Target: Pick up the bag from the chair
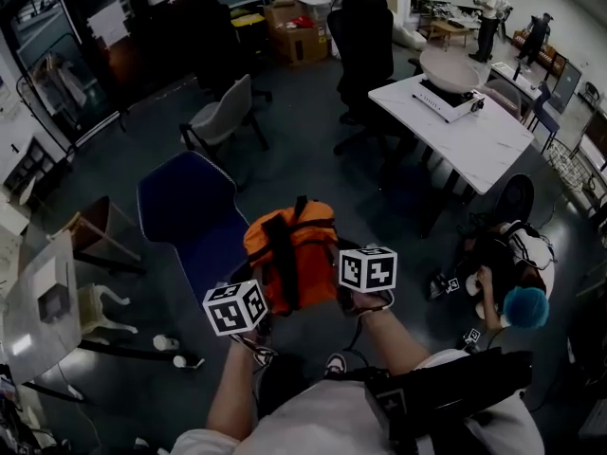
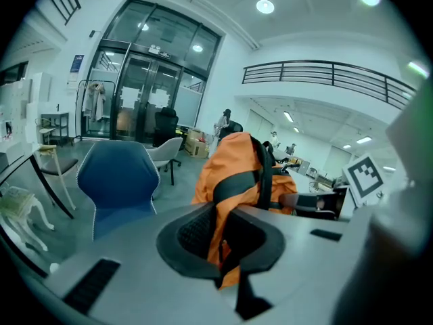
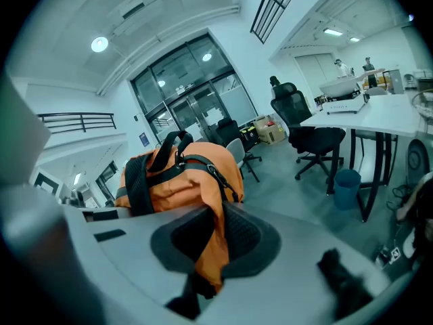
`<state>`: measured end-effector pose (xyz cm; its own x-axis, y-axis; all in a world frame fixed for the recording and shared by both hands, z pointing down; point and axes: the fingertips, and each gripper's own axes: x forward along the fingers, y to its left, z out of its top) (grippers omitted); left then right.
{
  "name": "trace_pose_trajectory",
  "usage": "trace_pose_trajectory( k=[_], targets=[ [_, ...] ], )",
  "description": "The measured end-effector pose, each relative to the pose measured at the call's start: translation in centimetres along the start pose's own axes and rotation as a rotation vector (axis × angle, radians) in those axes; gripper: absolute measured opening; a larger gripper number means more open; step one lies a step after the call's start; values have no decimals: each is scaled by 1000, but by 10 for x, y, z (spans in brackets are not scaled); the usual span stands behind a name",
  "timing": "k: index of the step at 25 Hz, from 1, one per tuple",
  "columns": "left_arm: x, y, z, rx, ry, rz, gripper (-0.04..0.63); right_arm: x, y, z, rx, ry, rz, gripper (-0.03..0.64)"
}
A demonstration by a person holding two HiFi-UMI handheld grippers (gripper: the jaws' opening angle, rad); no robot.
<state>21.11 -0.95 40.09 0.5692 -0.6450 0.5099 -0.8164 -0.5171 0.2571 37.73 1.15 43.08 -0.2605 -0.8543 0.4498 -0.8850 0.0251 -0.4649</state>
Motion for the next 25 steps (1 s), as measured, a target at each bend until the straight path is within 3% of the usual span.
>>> trace_pose_trajectory(
  k=[25],
  targets=[
    [-40, 69, 8, -6, 0, 20, 34, 27, 75, -15, -29, 5, -22, 54]
  ],
)
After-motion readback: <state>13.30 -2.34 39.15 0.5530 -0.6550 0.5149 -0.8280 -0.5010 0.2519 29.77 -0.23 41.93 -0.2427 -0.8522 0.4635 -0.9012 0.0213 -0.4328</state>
